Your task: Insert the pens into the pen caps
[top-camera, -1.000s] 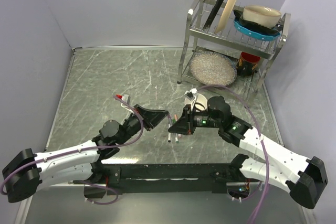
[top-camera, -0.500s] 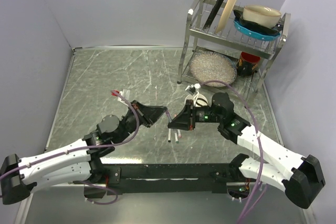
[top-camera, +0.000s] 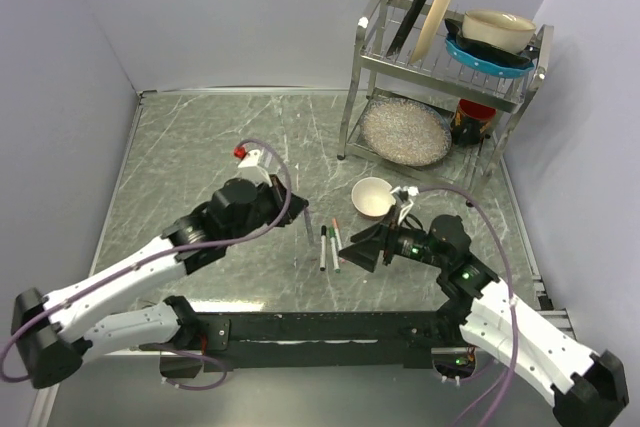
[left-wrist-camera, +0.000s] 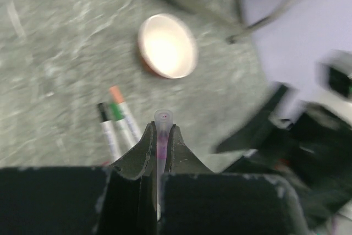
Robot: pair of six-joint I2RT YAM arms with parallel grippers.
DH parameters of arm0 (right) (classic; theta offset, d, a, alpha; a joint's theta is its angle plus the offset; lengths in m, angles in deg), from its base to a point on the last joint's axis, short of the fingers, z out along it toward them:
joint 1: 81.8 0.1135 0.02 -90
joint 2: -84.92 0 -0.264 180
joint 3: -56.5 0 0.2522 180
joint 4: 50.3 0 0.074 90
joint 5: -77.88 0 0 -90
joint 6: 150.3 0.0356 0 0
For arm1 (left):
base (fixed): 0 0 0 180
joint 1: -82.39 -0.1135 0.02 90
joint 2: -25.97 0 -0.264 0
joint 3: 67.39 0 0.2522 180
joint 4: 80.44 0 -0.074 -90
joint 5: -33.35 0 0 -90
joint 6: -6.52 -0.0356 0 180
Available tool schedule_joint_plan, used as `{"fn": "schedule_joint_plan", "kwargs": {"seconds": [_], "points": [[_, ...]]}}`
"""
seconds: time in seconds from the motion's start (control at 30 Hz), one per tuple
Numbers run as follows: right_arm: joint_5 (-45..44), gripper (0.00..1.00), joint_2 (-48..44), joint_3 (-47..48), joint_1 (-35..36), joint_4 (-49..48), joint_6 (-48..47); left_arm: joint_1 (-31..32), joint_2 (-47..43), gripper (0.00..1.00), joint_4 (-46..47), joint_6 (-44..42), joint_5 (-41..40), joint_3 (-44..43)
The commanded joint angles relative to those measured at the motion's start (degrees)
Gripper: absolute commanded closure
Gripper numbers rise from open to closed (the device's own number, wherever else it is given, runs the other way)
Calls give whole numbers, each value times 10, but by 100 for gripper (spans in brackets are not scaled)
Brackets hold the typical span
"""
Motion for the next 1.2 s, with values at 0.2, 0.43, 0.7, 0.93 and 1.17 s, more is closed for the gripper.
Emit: {"fn": "schedule_joint_plan", "kwargs": {"seconds": [0.2,0.43,0.7,0.93,1.17], "points": [[-99,0,-87,28,-2,97,-3,-38,250,99,33,-24,89,-7],[-88,0,-97,28,-2,103,3,-46,375,99,46,-12,111,-54],[-102,0,-116,22,-2,130,-11,-53,416,96,17,17,99,-84],[-115,0,-135,30,-2,158,-16,-57,357,48,-55,22,46,-98],[-135,0,-153,65,-3,213,-10,-57,226,12,-71,-8,60,-88]]}}
